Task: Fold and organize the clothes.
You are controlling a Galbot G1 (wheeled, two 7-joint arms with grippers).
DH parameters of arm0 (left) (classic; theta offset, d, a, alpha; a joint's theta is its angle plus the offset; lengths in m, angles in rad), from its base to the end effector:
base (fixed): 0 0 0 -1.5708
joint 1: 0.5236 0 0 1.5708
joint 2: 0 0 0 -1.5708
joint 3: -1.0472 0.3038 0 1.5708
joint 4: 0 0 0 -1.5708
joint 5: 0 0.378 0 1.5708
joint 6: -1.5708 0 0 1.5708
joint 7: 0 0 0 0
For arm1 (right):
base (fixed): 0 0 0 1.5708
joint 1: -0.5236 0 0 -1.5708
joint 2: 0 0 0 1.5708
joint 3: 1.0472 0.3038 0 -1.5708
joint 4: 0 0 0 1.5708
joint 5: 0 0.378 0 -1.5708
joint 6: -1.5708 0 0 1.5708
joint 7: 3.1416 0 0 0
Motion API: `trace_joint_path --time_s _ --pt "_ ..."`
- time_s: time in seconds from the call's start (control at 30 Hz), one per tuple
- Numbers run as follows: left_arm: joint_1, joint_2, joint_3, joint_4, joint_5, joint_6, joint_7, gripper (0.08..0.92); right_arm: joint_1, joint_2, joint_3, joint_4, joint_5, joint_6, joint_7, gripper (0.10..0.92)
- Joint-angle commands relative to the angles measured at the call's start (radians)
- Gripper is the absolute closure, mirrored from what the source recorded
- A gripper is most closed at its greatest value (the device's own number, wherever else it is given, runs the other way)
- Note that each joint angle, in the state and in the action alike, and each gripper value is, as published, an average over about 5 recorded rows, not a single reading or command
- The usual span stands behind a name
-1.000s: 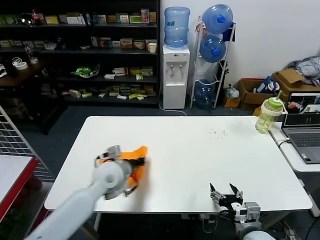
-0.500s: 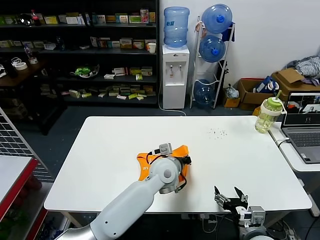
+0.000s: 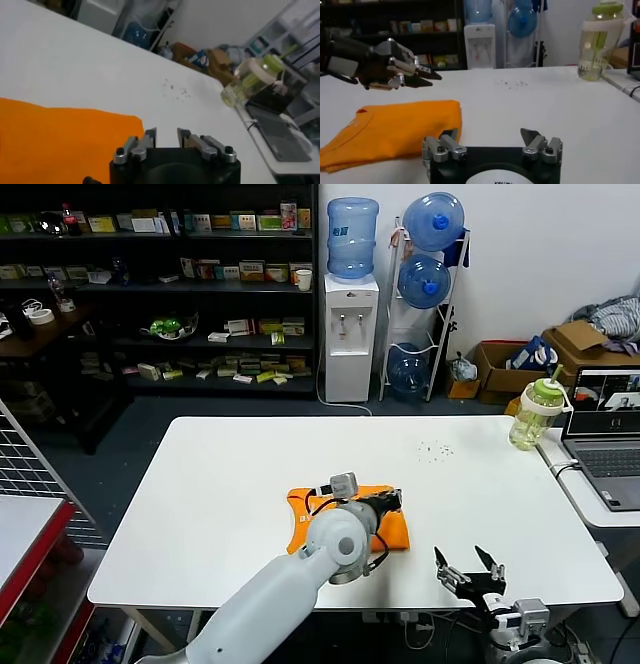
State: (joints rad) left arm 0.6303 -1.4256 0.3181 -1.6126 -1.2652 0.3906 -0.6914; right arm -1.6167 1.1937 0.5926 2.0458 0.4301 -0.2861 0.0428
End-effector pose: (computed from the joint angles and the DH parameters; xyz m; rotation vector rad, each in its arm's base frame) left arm 0.3619 -0.2370 -0.1959 -0.5218 -2.3272 0.5861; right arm 0.2214 -0.0698 -0.2762 0.1050 -2.7470 -0.0616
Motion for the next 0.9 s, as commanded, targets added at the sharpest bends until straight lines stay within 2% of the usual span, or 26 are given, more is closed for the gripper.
trace_joint_path --time_s 0.03,0.13,0.2,0.3,0.4,0.53,0.9 --pt "0.476 0.272 -0.351 -0.363 0.475 -0.242 0.542 0.573 -0.012 0.021 0.133 -0.029 -0.085 0.25 -0.187 0.203" --pt "0.677 0.313 -0.54 -0.355 0.665 -0.439 0.726 0.487 -0.018 0.058 0.175 -0.071 -0.173 0.344 -0.224 0.203" --pt "0.794 0.306 -0.656 -0.329 0.744 -0.564 0.812 0.426 -0.027 0.084 0.201 -0.086 -0.198 0.397 -0.248 0.203" --pt "0.911 0.27 -0.792 -0.297 0.792 -0.705 0.891 0.339 -0.039 0.116 0.231 -0.091 -0.186 0.446 -0.263 0.203" --pt "0.964 0.24 -0.883 -0.281 0.811 -0.781 0.948 0.255 -0.047 0.149 0.258 -0.092 -0.219 0.499 -0.27 0.203" --pt "0.988 0.22 -0.949 -0.283 0.795 -0.8 0.987 0.187 -0.055 0.204 0.275 -0.102 -0.267 0.571 -0.279 0.203" --pt "0.993 0.215 -0.941 -0.267 0.764 -0.789 0.971 0.177 -0.064 0.3 0.26 -0.142 -0.339 0.668 -0.277 0.203"
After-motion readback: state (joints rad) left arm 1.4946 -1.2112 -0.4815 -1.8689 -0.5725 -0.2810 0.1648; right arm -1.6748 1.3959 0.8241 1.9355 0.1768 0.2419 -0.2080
